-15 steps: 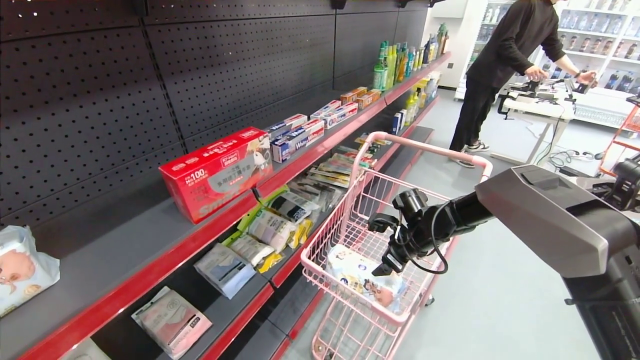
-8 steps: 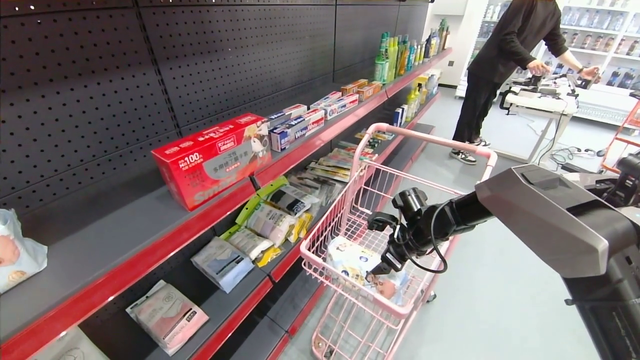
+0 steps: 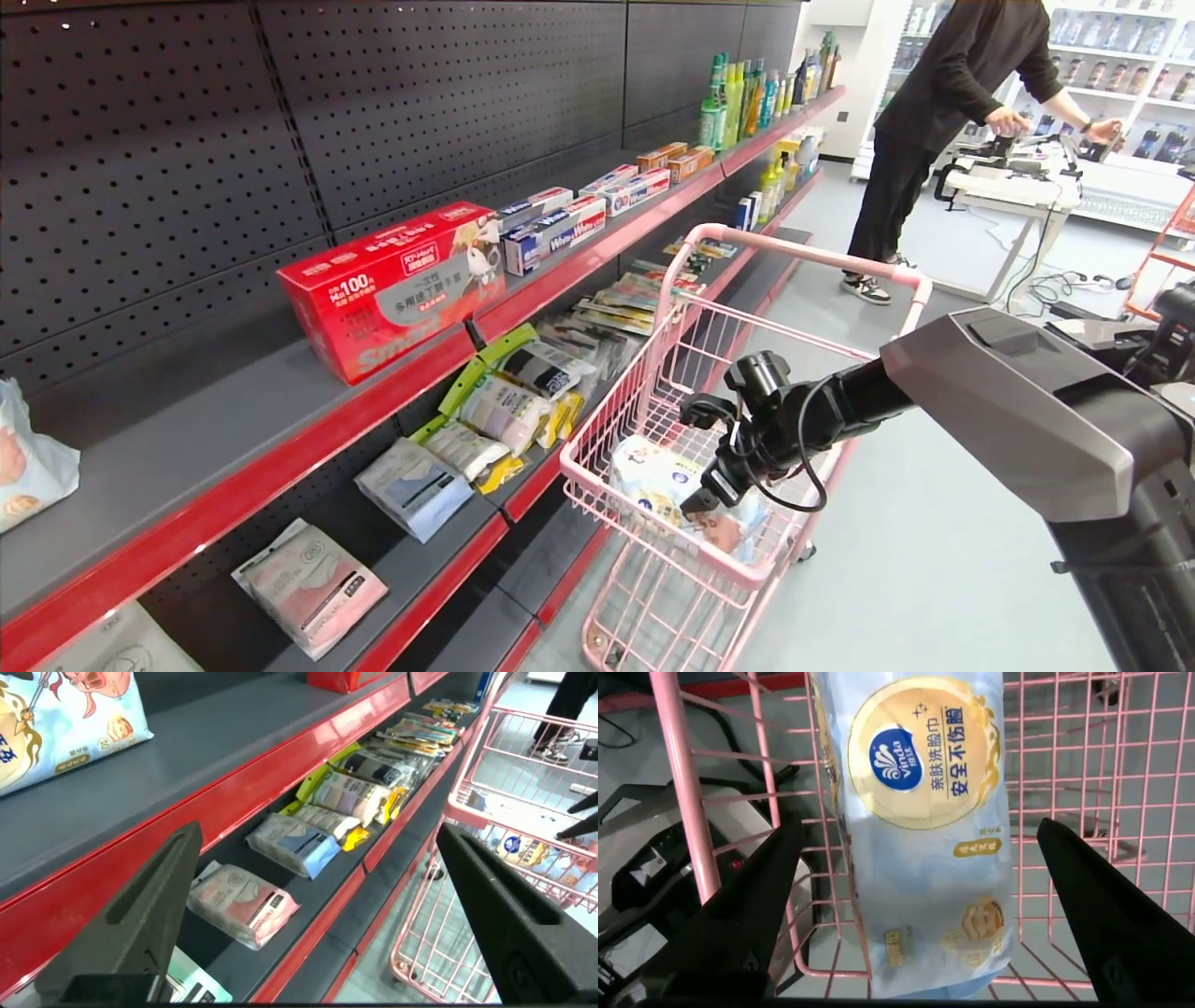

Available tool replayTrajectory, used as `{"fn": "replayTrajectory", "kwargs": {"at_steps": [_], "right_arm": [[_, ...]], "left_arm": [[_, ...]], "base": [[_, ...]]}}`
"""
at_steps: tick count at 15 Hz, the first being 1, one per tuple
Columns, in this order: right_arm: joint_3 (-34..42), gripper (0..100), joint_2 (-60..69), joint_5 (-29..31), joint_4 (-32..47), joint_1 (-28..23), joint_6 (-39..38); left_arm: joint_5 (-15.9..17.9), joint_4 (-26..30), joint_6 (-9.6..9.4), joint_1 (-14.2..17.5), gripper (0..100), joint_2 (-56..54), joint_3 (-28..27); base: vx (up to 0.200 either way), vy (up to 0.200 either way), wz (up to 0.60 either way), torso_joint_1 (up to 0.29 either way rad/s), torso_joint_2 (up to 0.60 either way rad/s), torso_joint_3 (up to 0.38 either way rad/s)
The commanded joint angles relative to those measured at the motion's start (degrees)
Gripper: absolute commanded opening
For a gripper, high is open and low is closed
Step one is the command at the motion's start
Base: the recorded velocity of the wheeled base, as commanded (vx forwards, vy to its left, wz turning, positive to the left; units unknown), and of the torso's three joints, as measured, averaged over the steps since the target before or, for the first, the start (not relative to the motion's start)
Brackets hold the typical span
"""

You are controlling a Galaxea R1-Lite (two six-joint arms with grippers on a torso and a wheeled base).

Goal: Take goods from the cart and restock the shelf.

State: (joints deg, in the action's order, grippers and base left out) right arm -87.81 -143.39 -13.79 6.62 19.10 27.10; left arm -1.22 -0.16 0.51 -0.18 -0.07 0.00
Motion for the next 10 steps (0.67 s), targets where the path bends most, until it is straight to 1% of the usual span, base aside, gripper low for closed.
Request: {"fn": "replayTrajectory", "kwargs": {"at_steps": [1, 5, 6, 8, 10], "right_arm": [[1.06, 100, -0.05, -0.01, -0.03, 0.15, -0.21], [0.8, 100, -0.58, 0.08, -0.03, -0.12, -0.21], [0.71, 100, -0.67, 0.16, -0.03, -0.21, -0.21], [0.62, 100, -0.67, 0.16, -0.03, -0.38, -0.21], [0.71, 100, -0.84, 0.08, -0.03, -0.38, -0.21]], "left_arm": [[-0.01, -0.02, 0.02, 0.01, 100, 0.07, 0.0], [0.16, -0.02, 0.02, 0.01, 100, 0.07, 0.0], [0.16, -0.02, 0.02, 0.01, 100, 0.07, 0.0], [0.16, -0.02, 0.02, 0.01, 100, 0.07, 0.0], [0.16, -0.02, 0.02, 0.01, 100, 0.07, 0.0]], "base": [[0.0, 0.0, 0.0, 0.0, 0.0, 0.0], [0.0, 0.0, 0.0, 0.0, 0.0, 0.0], [0.0, 0.0, 0.0, -0.071, 0.16, 0.1], [0.0, 0.0, 0.0, -0.154, 0.35, 0.198], [0.0, 0.0, 0.0, -0.215, 0.5, 0.278]]}}
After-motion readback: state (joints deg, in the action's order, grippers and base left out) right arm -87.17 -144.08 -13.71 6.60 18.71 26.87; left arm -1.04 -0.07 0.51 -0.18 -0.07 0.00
